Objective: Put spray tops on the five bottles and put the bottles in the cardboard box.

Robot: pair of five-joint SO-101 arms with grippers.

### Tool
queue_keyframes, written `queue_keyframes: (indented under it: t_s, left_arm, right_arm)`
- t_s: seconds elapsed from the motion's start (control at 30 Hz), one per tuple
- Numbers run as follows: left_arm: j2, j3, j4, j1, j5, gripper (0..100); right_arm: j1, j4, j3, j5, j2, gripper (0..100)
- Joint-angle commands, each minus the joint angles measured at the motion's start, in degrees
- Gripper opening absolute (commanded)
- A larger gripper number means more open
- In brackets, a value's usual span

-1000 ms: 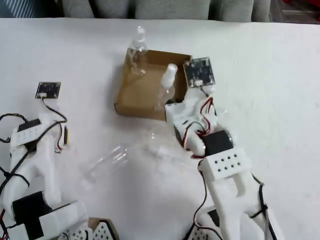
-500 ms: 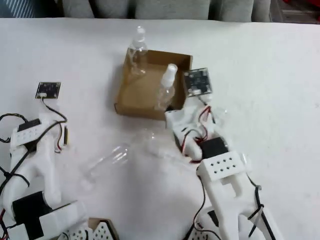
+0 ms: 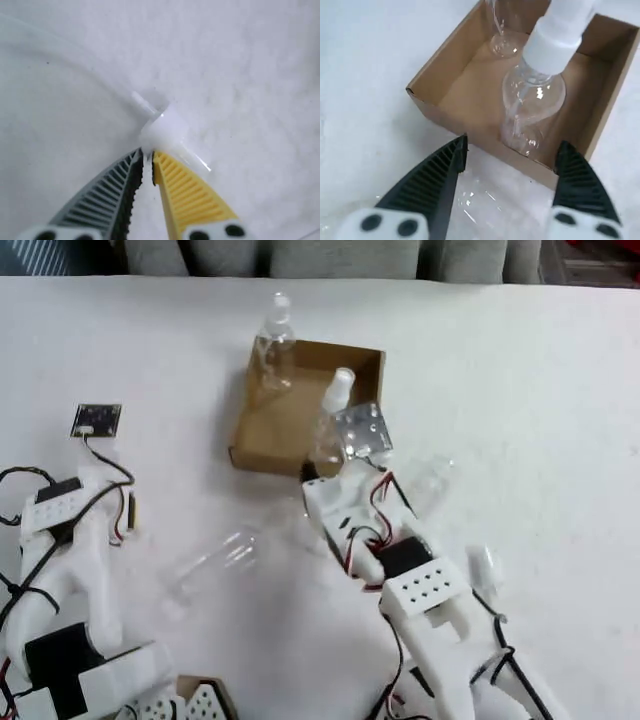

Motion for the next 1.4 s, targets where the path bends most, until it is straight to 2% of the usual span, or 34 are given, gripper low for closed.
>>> queue_keyframes:
  t_s: [0.0, 0.23, 0.37, 0.53, 1.0, 1.37]
  left_arm:
    - [-1.98, -0.09, -1.32, 0.4, -0.7, 6]
    - [-1.98, -0.09, -1.14, 0.4, -0.7, 6]
    - [-1.98, -0.09, -1.14, 0.4, -0.7, 6]
    - [-1.98, -0.09, -1.05, 0.4, -0.7, 5]
    - [-1.98, -0.09, -1.05, 0.4, -0.7, 5]
    - [-2.07, 0.35, -1.14, 0.4, -0.7, 5]
  right_arm:
    - [-0.22, -4.97, 0.44, 0.88, -0.92, 24.8]
    - [-0.04, -14.73, 4.13, 0.88, -0.84, 24.8]
    - [0.48, -16.57, 4.84, 0.97, -0.48, 24.8]
    - [3.12, -22.9, 4.4, 0.97, 6.55, 24.8]
    - [3.12, -36.53, 1.32, 0.88, 21.23, 24.8]
    - [3.47, -37.14, -5.89, 0.88, 31.69, 24.5]
